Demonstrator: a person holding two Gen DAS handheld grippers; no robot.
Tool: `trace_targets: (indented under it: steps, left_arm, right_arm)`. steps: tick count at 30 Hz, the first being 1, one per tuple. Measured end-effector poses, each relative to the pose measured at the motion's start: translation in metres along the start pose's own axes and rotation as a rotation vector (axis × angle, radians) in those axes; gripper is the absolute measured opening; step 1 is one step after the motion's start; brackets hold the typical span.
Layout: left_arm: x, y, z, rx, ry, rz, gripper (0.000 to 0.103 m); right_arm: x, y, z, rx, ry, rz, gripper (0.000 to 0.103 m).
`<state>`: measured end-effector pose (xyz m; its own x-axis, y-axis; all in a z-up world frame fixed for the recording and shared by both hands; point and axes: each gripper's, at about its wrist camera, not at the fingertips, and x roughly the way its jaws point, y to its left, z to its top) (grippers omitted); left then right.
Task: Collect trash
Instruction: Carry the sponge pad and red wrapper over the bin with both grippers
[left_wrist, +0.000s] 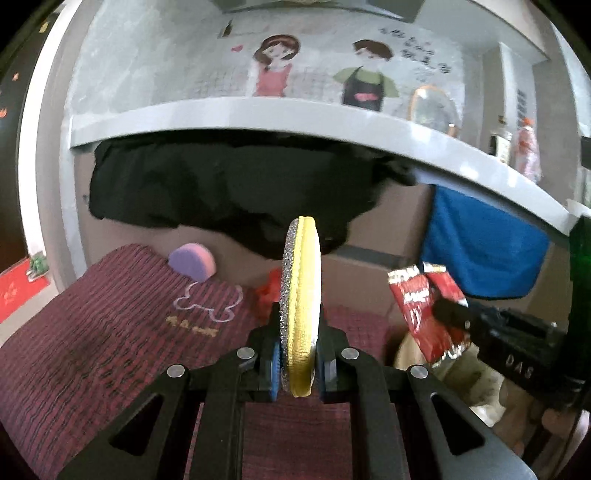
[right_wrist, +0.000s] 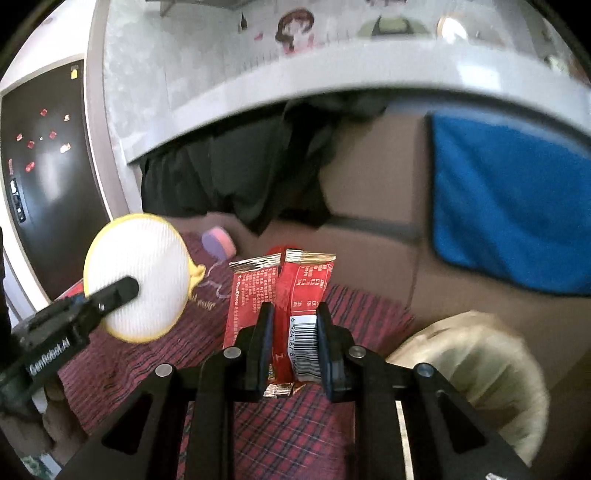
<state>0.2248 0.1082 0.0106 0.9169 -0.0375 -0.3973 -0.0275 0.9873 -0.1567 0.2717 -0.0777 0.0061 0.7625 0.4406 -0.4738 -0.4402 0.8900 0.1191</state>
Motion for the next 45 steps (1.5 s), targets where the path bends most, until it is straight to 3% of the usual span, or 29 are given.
trace_targets:
  steps: [9,21,33,45]
  left_arm:
    - [-0.024,-0.06,-0.004,0.071,-0.022,-0.053,0.015]
    - [-0.039,-0.119,-0.006,0.104,-0.04,-0.156,0.015]
    - [-0.023,-0.166,-0.011,0.148,-0.049,-0.238,0.015]
    - [0.025,-0.181,-0.032,0.146,0.033,-0.261,0.015]
  right_arm:
    - [-0.066,-0.026,0.002,0.002,-0.095,-0.062,0.02]
    - [-0.117,-0.065,-0.012,0.011,-0.156,-0.159,0.02]
    - [-0.13,-0.101,-0.024,0.032,-0.165,-0.246,0.02]
    - [-0.115,-0.14,-0.046,0.094,-0.128,-0.272,0.02]
